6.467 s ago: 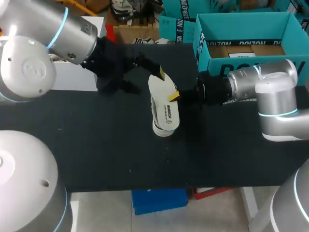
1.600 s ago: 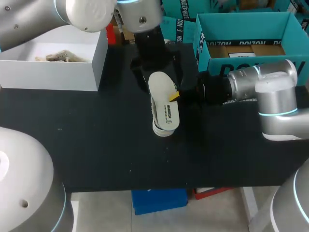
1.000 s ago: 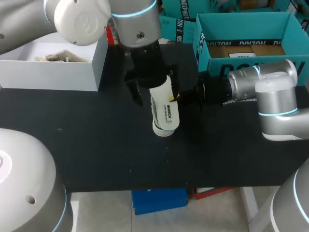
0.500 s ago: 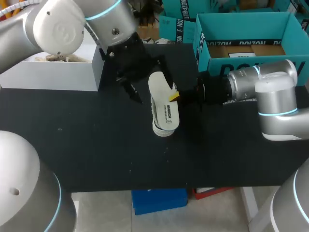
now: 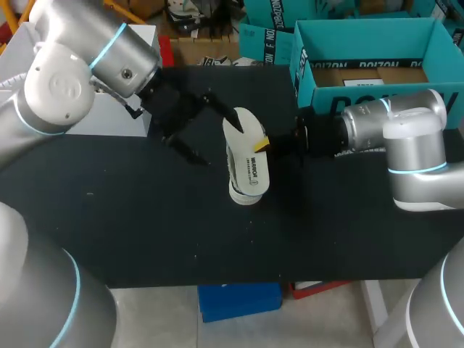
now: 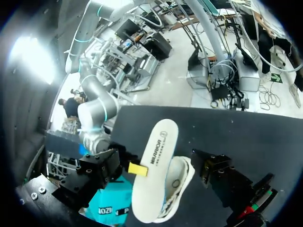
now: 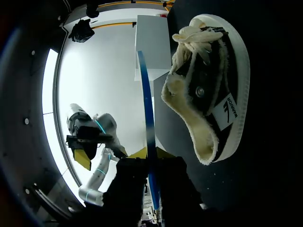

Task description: Take the shoe out of the shoebox, open the shoe tongue, remove and reinsert the insole, then place the shoe into the shoebox

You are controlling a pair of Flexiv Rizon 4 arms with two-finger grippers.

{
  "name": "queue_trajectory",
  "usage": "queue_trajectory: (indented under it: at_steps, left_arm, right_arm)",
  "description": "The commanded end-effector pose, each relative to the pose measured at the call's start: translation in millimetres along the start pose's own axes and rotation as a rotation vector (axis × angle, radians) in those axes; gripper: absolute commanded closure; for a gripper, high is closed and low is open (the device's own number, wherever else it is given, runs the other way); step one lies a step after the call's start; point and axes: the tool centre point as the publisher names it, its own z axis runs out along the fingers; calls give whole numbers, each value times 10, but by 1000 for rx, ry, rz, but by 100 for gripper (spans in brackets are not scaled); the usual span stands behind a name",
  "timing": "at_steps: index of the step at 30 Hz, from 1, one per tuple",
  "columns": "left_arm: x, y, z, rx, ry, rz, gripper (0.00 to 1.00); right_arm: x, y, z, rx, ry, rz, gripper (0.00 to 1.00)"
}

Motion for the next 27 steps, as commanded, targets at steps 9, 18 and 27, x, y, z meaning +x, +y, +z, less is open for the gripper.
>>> queue_trajectory:
  at_steps: [9, 18, 27]
  left_arm:
    - [162, 125, 15, -131, -454, -40, 0]
    - [162, 125, 15, -131, -454, -40, 0]
    - [162, 125, 15, -131, -454, -40, 0]
  right_arm:
    - [-9, 4, 12, 0, 0, 0, 100]
    - [-9, 4, 12, 0, 0, 0, 100]
    - [-9, 4, 12, 0, 0, 0, 100]
